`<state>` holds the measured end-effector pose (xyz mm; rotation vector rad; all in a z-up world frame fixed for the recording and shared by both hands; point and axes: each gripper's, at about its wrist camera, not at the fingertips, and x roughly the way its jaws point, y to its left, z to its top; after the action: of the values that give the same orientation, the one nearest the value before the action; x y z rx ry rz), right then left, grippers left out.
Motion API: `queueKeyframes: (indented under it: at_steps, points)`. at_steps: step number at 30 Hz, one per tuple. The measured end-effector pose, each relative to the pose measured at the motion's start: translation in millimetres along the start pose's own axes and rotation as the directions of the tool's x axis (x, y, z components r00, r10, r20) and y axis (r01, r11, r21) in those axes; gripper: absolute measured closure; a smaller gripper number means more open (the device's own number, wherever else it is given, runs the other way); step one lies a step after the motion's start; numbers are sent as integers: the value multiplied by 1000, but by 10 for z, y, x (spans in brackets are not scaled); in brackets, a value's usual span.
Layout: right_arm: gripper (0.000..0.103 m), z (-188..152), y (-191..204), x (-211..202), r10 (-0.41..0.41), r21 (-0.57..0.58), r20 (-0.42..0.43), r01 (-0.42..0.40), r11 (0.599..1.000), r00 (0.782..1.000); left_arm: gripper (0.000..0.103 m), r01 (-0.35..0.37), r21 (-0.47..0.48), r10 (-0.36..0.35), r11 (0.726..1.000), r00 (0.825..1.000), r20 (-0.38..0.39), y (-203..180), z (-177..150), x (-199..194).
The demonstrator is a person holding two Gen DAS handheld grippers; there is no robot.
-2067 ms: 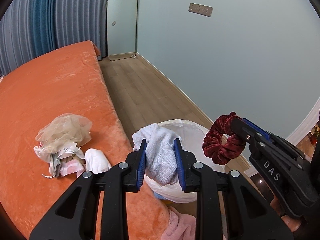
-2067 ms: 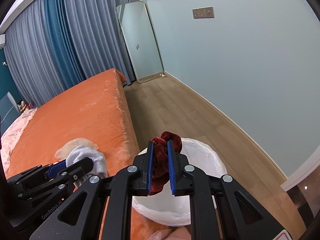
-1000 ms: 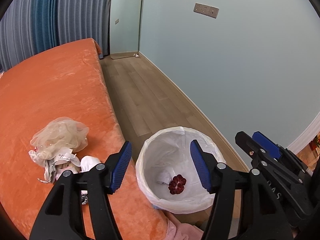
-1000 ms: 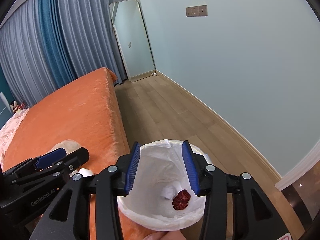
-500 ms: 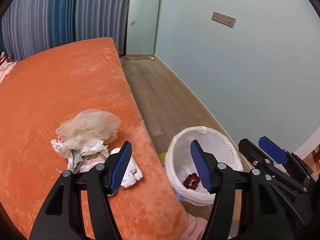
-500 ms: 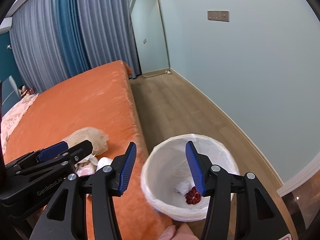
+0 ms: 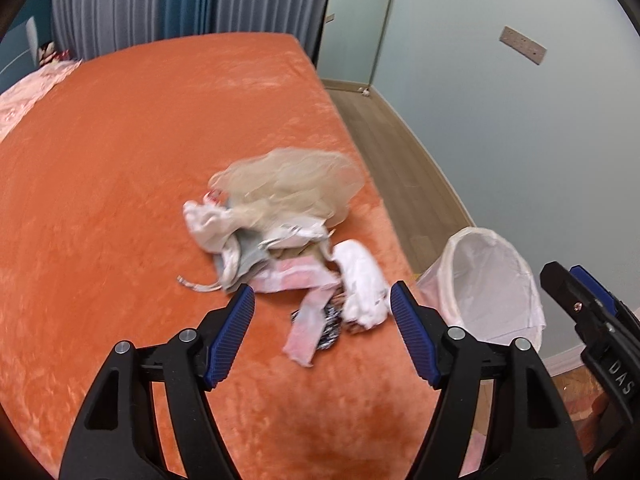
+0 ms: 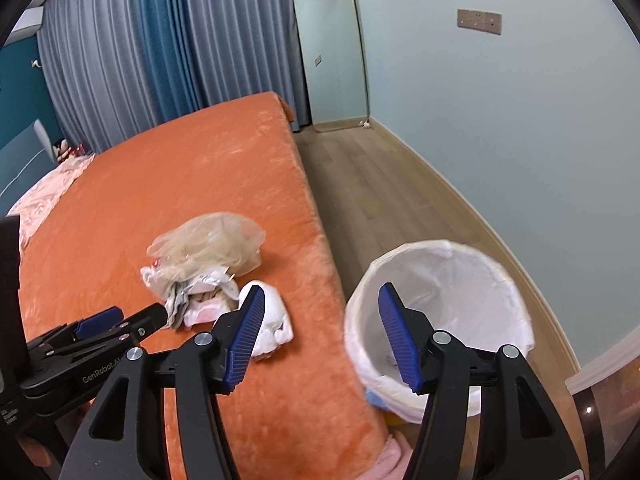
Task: Collect trash
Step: 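Grasp the pink-white packet with the left tool while the right tool grasps the white cloth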
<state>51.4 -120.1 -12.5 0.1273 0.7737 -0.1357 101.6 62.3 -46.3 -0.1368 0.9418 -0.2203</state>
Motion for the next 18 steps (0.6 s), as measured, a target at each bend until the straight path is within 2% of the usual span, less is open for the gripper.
queueKeyframes:
  at_steps: [9, 13, 15, 18]
  points:
    - [45, -187, 186, 332, 9, -11, -71, -10, 1000, 997, 36, 2, -50, -7, 999, 995, -99, 342, -286, 378]
    - [45, -242, 212, 485, 7, -11, -99, -8, 1000, 995, 38, 19, -50, -25, 999, 991, -129, 307, -338, 569]
    - [45, -259, 213, 549, 6, -10, -108, -8, 1000, 994, 43, 27, -45, -33, 999, 989, -143, 284, -339, 668]
    - [45, -269, 212, 671, 14, 1, -124, -14, 1000, 992, 45, 46, -61, -55, 997, 984, -168, 262, -312, 848]
